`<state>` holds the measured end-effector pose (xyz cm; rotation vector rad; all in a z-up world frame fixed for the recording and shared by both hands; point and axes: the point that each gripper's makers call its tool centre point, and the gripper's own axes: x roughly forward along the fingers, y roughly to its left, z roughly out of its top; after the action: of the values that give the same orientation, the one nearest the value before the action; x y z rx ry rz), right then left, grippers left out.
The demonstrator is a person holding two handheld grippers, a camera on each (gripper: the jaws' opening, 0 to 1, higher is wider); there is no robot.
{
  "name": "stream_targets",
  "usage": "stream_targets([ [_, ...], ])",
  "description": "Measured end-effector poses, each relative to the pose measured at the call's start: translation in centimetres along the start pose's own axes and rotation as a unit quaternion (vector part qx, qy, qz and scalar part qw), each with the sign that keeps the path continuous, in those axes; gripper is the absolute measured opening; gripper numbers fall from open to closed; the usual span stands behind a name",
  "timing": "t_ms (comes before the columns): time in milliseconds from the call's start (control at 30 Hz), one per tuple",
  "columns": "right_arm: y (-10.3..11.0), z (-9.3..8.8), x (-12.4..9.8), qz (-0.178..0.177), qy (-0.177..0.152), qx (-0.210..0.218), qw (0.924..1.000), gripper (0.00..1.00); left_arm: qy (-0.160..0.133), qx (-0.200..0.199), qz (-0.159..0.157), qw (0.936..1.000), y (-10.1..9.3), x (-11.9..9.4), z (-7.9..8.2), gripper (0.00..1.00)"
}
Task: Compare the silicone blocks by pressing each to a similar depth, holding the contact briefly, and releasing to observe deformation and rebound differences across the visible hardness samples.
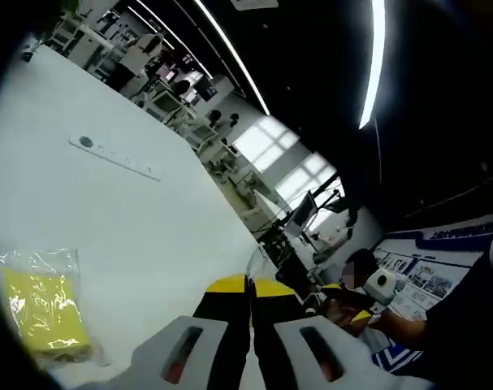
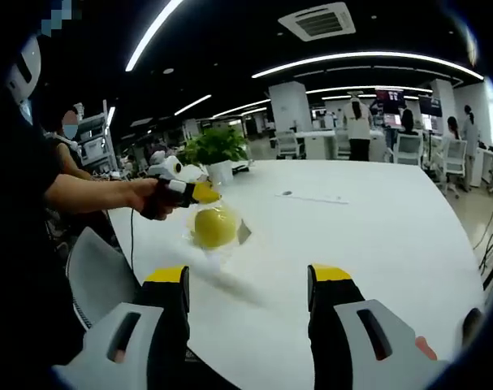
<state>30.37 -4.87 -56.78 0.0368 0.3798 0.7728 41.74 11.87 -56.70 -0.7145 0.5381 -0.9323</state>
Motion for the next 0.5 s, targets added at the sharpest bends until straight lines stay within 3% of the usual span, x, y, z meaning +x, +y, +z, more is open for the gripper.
stream_targets([
  [500,3.2,1.8,0.1,0.026,-0.011,-0.018,0.9994,0.53,-0.065,0.039,-0.058,0.9954,-8.0,-3.6,6.3,0.00],
])
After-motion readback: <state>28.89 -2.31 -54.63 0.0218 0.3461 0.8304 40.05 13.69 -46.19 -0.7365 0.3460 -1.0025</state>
